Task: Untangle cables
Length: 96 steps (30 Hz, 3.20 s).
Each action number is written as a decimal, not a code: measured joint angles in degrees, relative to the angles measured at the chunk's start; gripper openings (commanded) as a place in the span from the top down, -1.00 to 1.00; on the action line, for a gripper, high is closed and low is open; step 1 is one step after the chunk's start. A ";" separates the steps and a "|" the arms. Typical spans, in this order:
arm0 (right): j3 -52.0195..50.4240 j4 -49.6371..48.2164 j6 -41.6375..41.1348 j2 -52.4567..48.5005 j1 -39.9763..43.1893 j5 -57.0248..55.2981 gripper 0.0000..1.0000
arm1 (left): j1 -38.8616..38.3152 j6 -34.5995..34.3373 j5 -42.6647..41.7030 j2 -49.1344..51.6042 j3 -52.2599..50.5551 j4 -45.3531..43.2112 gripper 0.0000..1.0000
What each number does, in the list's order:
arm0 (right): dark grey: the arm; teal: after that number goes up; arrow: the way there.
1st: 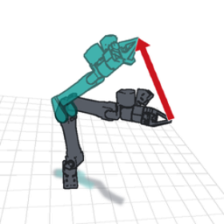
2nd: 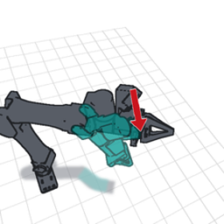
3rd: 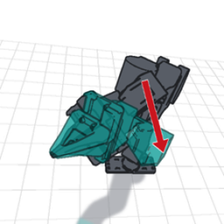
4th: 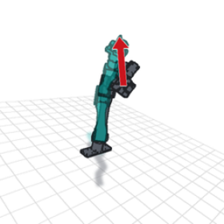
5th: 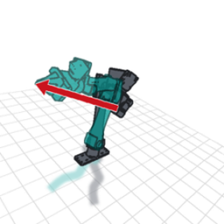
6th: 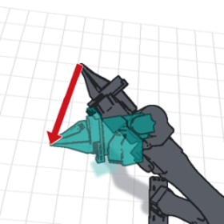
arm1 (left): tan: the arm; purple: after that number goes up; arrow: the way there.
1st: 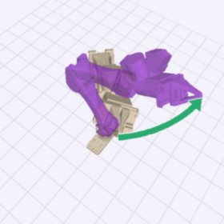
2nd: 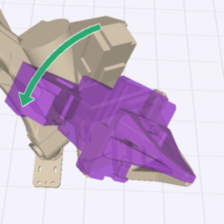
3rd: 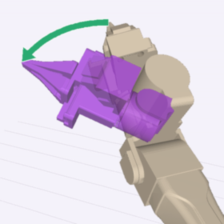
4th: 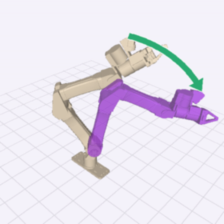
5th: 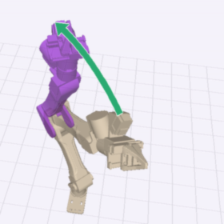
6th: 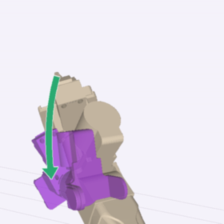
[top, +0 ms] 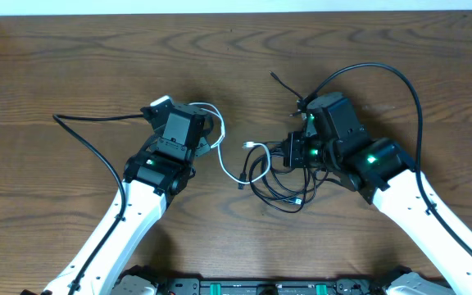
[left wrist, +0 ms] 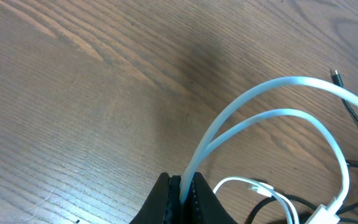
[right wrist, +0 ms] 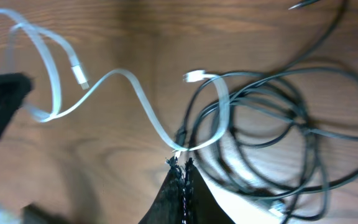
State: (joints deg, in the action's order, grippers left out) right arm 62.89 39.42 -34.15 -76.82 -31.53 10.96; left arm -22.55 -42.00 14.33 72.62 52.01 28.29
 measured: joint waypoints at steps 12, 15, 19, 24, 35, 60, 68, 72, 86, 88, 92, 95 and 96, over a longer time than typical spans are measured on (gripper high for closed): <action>-0.02 0.50 4.74 -5.64 0.00 -4.48 0.16 | 0.00 21.92 -11.80 -0.02 0.00 0.57 0.85; -0.02 0.33 5.05 -8.46 0.00 -4.55 0.09 | -0.04 31.56 -21.14 -0.02 0.02 4.48 0.85; -0.07 0.20 5.09 -12.35 0.00 -3.10 0.07 | 0.42 36.26 -26.10 -0.15 0.00 7.65 0.85; -0.07 -1.14 5.09 -16.52 0.00 0.02 -0.01 | 3.30 33.14 -25.88 -1.57 0.00 7.58 0.85; -0.07 -1.79 5.09 -18.71 0.00 1.27 -0.03 | 3.63 30.34 -22.97 0.55 -0.63 10.27 0.78; -0.07 -2.80 5.09 -18.71 0.00 0.13 -0.16 | 24.96 24.96 -5.73 5.29 10.10 9.25 -0.25; -0.07 -2.82 5.09 -18.71 0.00 -0.81 -0.25 | 24.96 22.21 -16.17 5.29 10.01 22.82 -0.60; -0.09 -2.82 5.11 -18.71 0.00 -1.25 -0.29 | 24.85 18.16 -18.12 5.29 9.77 25.59 -0.61; -0.09 -2.82 5.29 -18.71 0.96 -1.55 -0.45 | 11.56 12.31 -25.44 5.29 4.90 18.45 -0.97; -0.09 -2.82 5.35 -18.71 1.68 -1.44 -0.44 | 8.87 11.96 -25.62 5.29 4.90 17.64 -0.97; -0.09 -2.14 6.91 -18.71 4.57 -0.46 -0.50 | 4.52 8.59 -22.91 5.29 4.90 17.53 -0.97; -0.09 -1.25 9.38 -18.71 8.90 1.70 -0.53 | 1.49 5.22 -18.86 5.60 4.85 17.49 -0.97; -0.09 -0.59 10.62 -18.71 11.10 2.95 -0.53 | 0.39 3.85 -16.98 6.03 4.85 17.25 -0.97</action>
State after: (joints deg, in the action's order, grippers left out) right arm 62.81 38.83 -23.53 -95.53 -20.43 13.91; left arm -22.15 -38.15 -2.66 78.65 56.86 45.54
